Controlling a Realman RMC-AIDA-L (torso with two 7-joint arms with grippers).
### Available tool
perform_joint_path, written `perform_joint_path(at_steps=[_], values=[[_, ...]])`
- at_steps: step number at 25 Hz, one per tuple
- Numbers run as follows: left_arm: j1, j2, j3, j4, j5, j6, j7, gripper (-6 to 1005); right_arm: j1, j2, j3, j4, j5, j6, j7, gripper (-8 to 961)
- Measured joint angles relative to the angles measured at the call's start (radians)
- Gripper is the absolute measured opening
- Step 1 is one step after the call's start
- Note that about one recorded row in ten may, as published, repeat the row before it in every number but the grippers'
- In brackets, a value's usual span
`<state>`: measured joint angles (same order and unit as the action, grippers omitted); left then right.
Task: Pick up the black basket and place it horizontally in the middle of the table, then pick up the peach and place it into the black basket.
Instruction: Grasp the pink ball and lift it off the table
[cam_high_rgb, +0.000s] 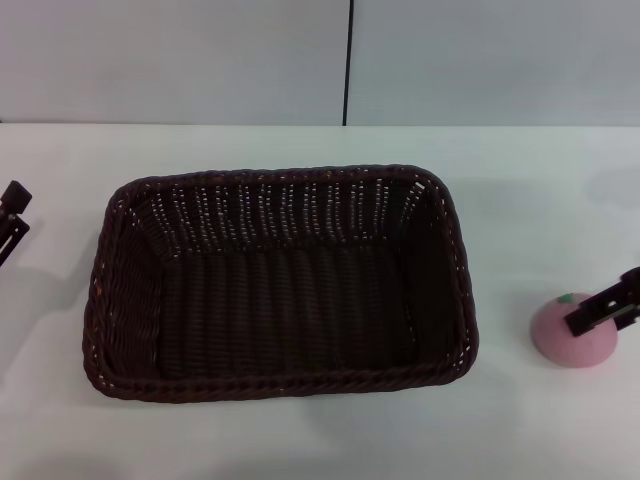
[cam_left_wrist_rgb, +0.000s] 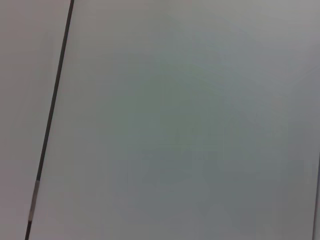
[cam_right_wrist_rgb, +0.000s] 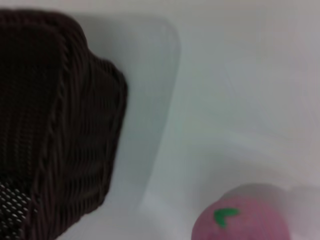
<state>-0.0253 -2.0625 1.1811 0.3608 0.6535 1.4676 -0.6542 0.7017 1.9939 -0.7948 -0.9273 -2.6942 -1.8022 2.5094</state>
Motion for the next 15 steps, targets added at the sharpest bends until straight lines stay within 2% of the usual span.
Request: perform_joint_path(at_steps=[9,15], values=[[-0.01,0.001,0.0,0.002,-0.003,0.002,-0.008,802,0.002,0.006,-0.013,0.033,-0.004,0.054,-0.005,751],[-0.017,0.001,-0.007,0.003,-0.006,0.005,-0.018,802,-0.002,0.007,-0.018,0.036,-0.002,0.054,-0.023,592]])
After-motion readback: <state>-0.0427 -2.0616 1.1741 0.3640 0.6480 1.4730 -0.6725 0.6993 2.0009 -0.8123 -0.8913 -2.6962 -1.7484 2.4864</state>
